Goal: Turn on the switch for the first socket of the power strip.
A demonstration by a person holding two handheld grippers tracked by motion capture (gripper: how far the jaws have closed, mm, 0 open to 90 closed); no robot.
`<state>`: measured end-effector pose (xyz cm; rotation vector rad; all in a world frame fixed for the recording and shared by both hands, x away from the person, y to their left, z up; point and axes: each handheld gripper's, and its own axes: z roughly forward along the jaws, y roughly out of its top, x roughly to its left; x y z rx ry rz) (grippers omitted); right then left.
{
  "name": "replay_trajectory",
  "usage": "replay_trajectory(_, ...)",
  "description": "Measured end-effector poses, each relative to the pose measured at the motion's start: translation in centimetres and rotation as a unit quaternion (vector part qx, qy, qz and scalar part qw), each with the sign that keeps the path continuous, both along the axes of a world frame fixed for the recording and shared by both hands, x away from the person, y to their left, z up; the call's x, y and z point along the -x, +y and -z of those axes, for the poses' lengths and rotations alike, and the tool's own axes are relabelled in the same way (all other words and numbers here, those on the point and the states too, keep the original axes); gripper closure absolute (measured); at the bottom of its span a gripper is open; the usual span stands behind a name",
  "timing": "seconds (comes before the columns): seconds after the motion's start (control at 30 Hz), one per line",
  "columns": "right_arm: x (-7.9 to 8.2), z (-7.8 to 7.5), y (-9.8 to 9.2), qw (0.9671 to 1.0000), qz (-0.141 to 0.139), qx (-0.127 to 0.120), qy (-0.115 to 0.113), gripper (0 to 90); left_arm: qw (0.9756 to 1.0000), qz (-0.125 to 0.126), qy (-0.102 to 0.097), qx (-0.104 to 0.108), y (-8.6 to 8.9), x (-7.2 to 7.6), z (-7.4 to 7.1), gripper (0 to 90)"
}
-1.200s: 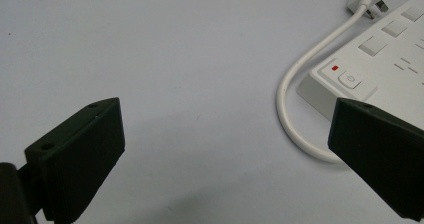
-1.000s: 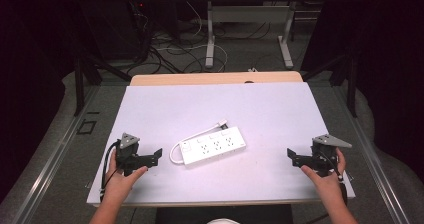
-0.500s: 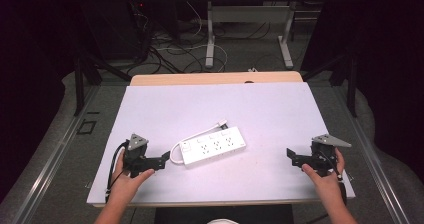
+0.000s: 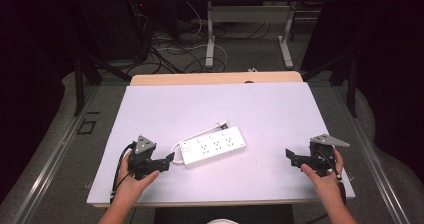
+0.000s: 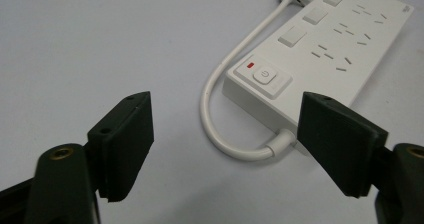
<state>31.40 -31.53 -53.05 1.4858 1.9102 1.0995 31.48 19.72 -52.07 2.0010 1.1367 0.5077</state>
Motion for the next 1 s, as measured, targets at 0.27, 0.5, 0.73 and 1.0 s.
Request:
replay_trajectory(0.27, 0.0, 0.1, 0.1, 1.0000, 0.002, 0.002, -0.002, 3.4, 0.9999, 0.016, 0.003, -0.007, -0.6, 0.3, 0.1, 38.2)
replay_trajectory(0.5, -0.1, 0.2, 0.2, 1.0000, -0.005, 0.004, 0.001, 4.4, 0.9996, 0.027, -0.001, 0.005, -1.2, 0.5, 0.3, 46.3)
replay_trajectory(0.73, -0.1, 0.2, 0.2, 0.9999, -0.012, 0.005, 0.001, 4.8, 0.9992, 0.034, 0.018, 0.009, -1.7, 0.8, 0.4, 49.4)
replay_trajectory(1.0, -0.1, 0.3, 0.4, 0.9999, -0.011, 0.001, 0.006, 5.4, 0.9982, 0.043, 0.035, 0.021, -2.2, 0.9, 0.7, 51.6)
